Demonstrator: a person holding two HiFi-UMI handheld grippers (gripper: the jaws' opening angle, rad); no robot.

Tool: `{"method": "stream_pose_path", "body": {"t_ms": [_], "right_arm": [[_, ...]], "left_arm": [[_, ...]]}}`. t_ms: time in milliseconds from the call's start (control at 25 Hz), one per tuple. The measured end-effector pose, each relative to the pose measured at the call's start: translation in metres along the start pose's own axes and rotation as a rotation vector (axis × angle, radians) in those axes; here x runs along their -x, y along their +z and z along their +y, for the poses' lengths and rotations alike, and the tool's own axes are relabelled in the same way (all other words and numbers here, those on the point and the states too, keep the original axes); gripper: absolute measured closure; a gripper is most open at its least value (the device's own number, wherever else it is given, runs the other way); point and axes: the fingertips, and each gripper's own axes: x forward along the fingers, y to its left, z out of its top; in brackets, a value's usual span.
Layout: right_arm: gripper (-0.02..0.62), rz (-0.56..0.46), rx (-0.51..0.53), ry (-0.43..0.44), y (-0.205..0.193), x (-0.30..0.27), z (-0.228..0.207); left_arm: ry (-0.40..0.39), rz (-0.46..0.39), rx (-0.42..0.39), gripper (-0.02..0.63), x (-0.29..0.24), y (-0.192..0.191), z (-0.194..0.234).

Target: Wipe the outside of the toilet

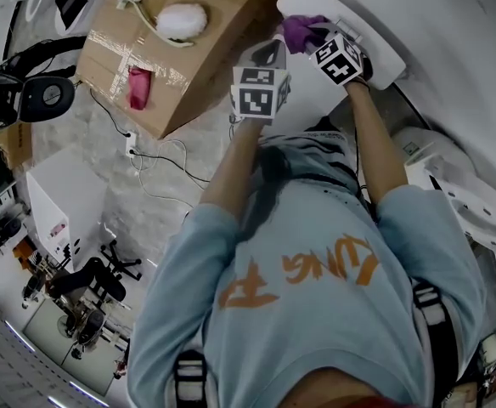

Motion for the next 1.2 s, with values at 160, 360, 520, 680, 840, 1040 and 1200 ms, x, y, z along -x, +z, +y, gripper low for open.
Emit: {"method": "stream_pose_path", "body": {"t_ms": [160,360,520,680,840,1040,1200], "right_arm": [[0.526,-0.009,-0.109,-0.01,-0.009,0.01,-0.002],[0.525,-0.044,-0.222,-0.043,-0.019,0.023,-0.011],[0.525,-0.079,-0.287,-0.085,-0.025,0.035,-0.019],[0.525,-0.101,-0.346,-0.118,-0.035,0.045,-0.021],[0.525,-0.121,-0.418,-0.146,-0.046,0.056,-0.021],[0.525,-0.139,-0.465,-0.168,-0.059,0.068,-0.022],[0.525,-0.162,-0.527,-0.18,-0.072,0.079,-0.022]], "left_arm": [[-0.015,0.007,-0.008,0.581,-0.002,-0.003,-0.006],[-0.037,0.015,-0.025,0.58,-0.004,-0.008,-0.017],[-0.043,0.02,-0.032,0.581,-0.002,-0.01,-0.021],[-0.054,0.025,-0.04,0.581,-0.001,-0.014,-0.027],[-0.066,0.032,-0.05,0.581,-0.001,-0.018,-0.033],[-0.084,0.043,-0.067,0.581,-0.003,-0.022,-0.043],[-0.105,0.057,-0.084,0.581,-0.005,-0.027,-0.054]]}}
